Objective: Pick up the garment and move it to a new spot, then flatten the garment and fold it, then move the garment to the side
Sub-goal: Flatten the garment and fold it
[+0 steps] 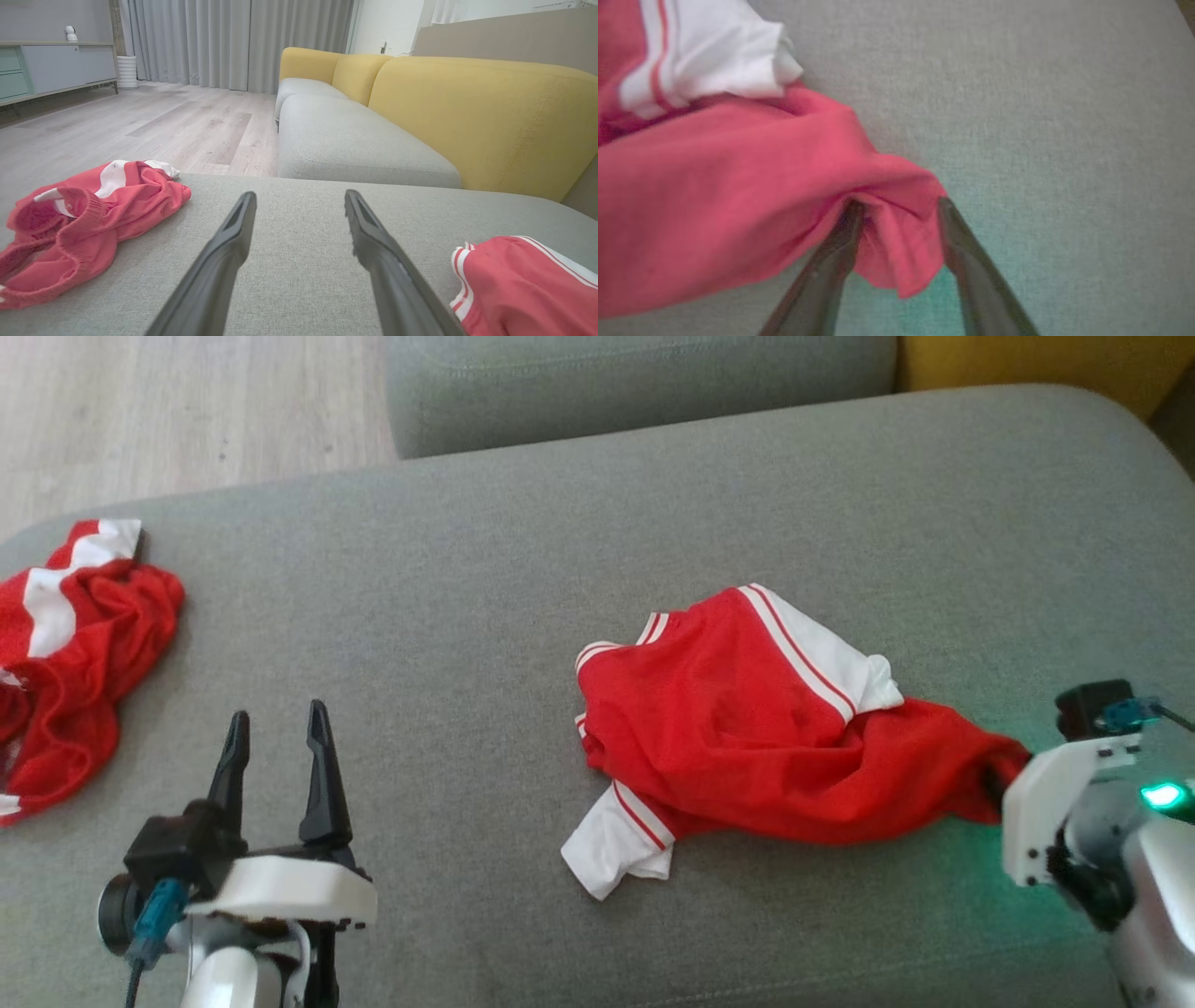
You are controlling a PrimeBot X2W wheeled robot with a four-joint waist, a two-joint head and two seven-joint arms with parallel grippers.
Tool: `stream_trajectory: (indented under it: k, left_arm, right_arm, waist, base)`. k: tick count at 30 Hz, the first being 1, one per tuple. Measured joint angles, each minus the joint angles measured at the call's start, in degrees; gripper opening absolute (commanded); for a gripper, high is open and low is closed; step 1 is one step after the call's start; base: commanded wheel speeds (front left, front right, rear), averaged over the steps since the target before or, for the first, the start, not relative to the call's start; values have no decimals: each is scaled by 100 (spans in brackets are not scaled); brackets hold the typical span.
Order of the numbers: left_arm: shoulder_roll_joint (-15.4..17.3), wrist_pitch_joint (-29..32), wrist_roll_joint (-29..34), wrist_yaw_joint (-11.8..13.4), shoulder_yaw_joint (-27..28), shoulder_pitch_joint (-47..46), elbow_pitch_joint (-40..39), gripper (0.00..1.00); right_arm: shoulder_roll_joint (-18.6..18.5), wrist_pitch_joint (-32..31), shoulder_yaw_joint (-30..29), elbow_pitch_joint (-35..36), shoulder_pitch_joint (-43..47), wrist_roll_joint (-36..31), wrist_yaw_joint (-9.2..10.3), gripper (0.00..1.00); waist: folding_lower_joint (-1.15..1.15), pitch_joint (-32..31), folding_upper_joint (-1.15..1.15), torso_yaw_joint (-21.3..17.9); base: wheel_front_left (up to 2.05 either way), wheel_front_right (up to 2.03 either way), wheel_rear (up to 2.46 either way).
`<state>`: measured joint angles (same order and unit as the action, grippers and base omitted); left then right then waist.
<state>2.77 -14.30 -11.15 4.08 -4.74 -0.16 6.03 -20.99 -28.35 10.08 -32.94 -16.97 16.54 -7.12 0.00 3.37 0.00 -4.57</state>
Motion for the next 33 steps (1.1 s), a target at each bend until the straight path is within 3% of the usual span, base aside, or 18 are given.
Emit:
stream_trajectory:
  k: [4, 9, 16, 22, 29, 33]
  left_arm:
    - [0, 0, 0, -7, 5, 2, 13, 100]
    - [-2, 0, 0, -38, 62, 16, 22, 100]
    - [-4, 0, 0, -82, 159, 27, 49, 100]
    - [-5, 0, -1, -235, 137, 34, 151, 100]
    - [-3, 20, -197, -455, 8, -9, 314, 100]
    - [52, 935, -460, -881, -297, -484, 738, 100]
  right_arm:
    - [178, 175, -210, 328, 80, -102, 0, 100]
    - [333, 531, -580, 1281, 398, -101, 1, 100]
    - [1104, 1844, -1054, 2563, 893, -55, 1, 100]
    - [1491, 2640, -1027, 2416, 1465, 14, 1, 100]
    - [1501, 2921, -860, 2198, 1518, 11, 1, 100]
    - [1484, 3098, -786, 2167, 1469, 34, 1, 100]
  waist:
    - [0, -101, 0, 5]
    - [0, -223, 0, -16]
    - [0, -332, 0, -47]
    - [0, -366, 0, -40]
    - [0, -373, 0, -95]
    - [0, -360, 0, -157]
  base:
    - [0, 0, 0]
    - [0, 0, 0]
    - [0, 0, 0]
    - [0, 0, 0]
    - [0, 0, 0]
    - [0, 0, 0]
